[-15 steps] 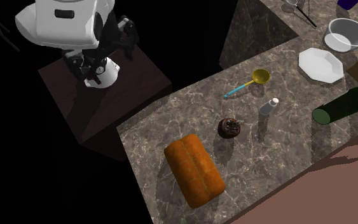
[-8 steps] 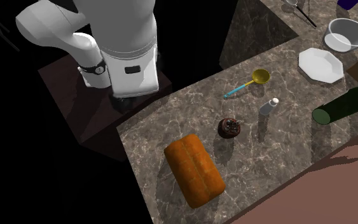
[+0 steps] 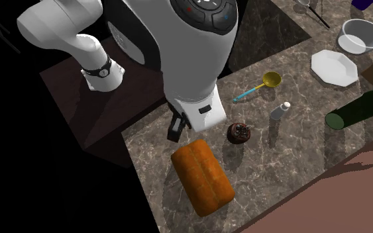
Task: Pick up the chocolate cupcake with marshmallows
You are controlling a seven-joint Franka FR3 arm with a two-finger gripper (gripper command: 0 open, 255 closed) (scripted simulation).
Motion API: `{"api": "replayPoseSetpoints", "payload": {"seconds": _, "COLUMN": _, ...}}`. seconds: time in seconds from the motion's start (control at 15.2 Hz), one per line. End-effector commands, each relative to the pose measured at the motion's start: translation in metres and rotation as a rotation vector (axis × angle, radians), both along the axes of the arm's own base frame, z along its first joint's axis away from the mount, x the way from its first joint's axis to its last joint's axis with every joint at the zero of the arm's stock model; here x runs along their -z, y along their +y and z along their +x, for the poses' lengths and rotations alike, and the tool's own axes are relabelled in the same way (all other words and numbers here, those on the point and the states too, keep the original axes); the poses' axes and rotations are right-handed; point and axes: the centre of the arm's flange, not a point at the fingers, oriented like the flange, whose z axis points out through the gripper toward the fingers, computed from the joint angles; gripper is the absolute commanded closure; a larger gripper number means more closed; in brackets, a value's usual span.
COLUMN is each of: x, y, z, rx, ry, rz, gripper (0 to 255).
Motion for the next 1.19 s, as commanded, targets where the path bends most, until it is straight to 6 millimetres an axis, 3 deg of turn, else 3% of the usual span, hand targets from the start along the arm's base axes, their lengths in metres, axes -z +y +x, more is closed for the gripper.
{"api": "replayPoseSetpoints", "payload": {"seconds": 0.0, "x": 0.017, "y": 0.014, "z": 0.016, "rx": -0.061, "ry": 0.0, "rz": 0.007, "gripper": 0}}
{"api": "replayPoseSetpoints", "payload": {"seconds": 0.59, "x": 0.088, "y": 0.088, "z": 0.073, "rx": -0.325, "ry": 0.005, "rz": 0.036, "gripper": 0}}
{"api": "replayPoseSetpoints", "payload": {"seconds": 1.12, "x": 0.15, "y": 0.166, "z": 0.106, "rx": -0.56, "ry": 0.009, "rz": 0.061, "gripper": 0}}
